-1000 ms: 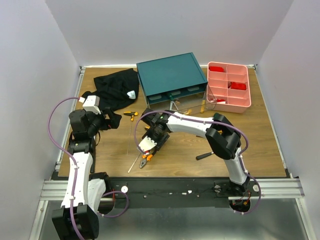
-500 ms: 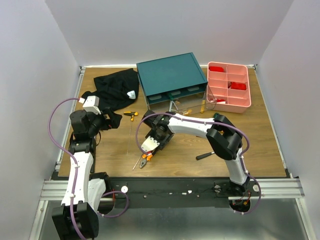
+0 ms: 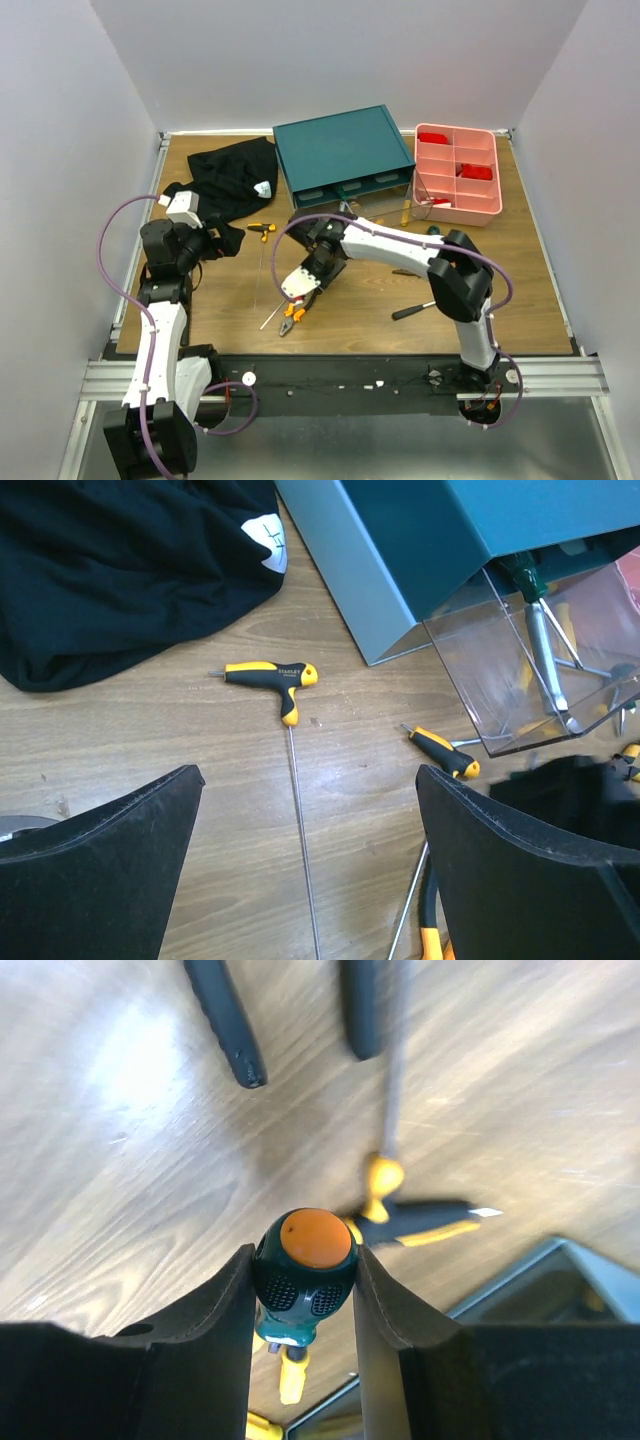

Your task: Sort the tools into containers

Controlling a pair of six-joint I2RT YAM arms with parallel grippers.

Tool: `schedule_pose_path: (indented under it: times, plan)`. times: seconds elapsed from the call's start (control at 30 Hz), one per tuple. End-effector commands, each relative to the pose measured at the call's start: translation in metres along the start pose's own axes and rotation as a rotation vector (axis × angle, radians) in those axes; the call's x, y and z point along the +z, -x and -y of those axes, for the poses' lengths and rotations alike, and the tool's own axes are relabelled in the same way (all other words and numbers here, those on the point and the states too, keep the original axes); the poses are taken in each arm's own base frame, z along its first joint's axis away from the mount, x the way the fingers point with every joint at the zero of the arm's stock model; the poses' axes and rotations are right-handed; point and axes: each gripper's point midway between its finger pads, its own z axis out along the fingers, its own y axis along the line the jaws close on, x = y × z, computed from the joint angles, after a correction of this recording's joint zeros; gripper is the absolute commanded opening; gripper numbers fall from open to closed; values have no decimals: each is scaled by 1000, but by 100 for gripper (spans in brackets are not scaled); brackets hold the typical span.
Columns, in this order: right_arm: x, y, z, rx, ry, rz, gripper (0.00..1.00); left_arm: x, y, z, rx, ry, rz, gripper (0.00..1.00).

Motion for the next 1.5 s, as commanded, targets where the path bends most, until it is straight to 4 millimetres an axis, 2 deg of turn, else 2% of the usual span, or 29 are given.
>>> schedule_pose_path:
  times: [0.0,0.03,0.07,0.17,0.27,0.3,0.37,0.4,0.5,0.6,0.63,0.67,0.7,0.73,0.8,0.83,0.87,0.9,0.93,0.97,1.0,1.03,1.07,1.1,1.13,1.23,1.27,1.37,1.47]
  plan:
    - [-118,73,12,72,-22,402,27,4,12,6,-12,-35,9,99]
    - [-131,80,4,86,14,438,27,5,13,8,-16,-44,7,99]
    - [-151,85,15,114,-26,468,26,6,14,8,-24,-48,3,99]
    - [-174,95,20,180,-48,519,24,10,16,10,-47,-62,-16,99]
    - [-196,79,45,252,-210,471,22,13,17,12,-62,-67,-45,99]
    - [-188,59,47,288,-239,402,23,15,20,14,-55,-73,-48,99]
    - [-197,37,63,314,-346,351,22,16,21,15,-51,-74,-61,99]
    - [-194,13,65,362,-372,295,22,19,20,15,-49,-77,-73,99]
    - [-186,-33,70,474,-395,225,24,26,21,17,-25,-85,-104,99]
    - [-181,-73,73,580,-427,160,34,35,30,14,-1,-72,-121,99]
    - [-182,-77,76,589,-445,165,39,36,31,13,4,-71,-128,99]
    - [-180,-82,77,616,-457,167,53,38,31,13,14,-71,-139,99]
    - [-182,-88,77,637,-474,166,60,41,28,11,12,-68,-158,99]
    - [-194,-90,79,642,-516,167,64,42,35,12,23,-68,-150,99]
    - [-200,-102,70,742,-548,165,71,46,32,14,25,-84,-191,99]
    - [-231,-109,71,796,-651,190,77,46,44,18,46,-94,-178,99]
    - [-238,-115,64,957,-690,236,82,46,42,20,51,-94,-203,99]
    - [-239,-139,46,1103,-724,232,85,49,40,21,91,-102,-224,99]
    - [-246,-154,40,1214,-791,250,88,50,47,25,123,-109,-220,99]
    - [-266,-157,22,1371,-856,316,88,51,45,25,143,-109,-233,99]
    - [-238,-179,-11,1521,-827,275,89,54,43,26,168,-119,-240,99]
    - [-235,-191,-26,1615,-859,266,89,56,45,26,198,-125,-233,99]
    - [-241,-191,-44,1732,-889,307,89,59,47,25,212,-120,-223,99]
    - [-229,-206,-69,1841,-879,284,88,63,47,23,208,-117,-221,99]
    - [-203,-206,-95,1937,-818,251,87,65,50,24,184,-112,-213,99]
    - [-176,-208,-136,2130,-725,193,84,76,60,21,150,-90,-167,99]
    - [-162,-204,-146,2211,-683,196,84,79,66,21,106,-72,-140,99]
    - [-145,-201,-159,2280,-636,201,80,87,65,13,39,-18,-100,99]
    - [-124,-213,-168,2413,-575,205,80,92,61,-2,2,64,-104,99]
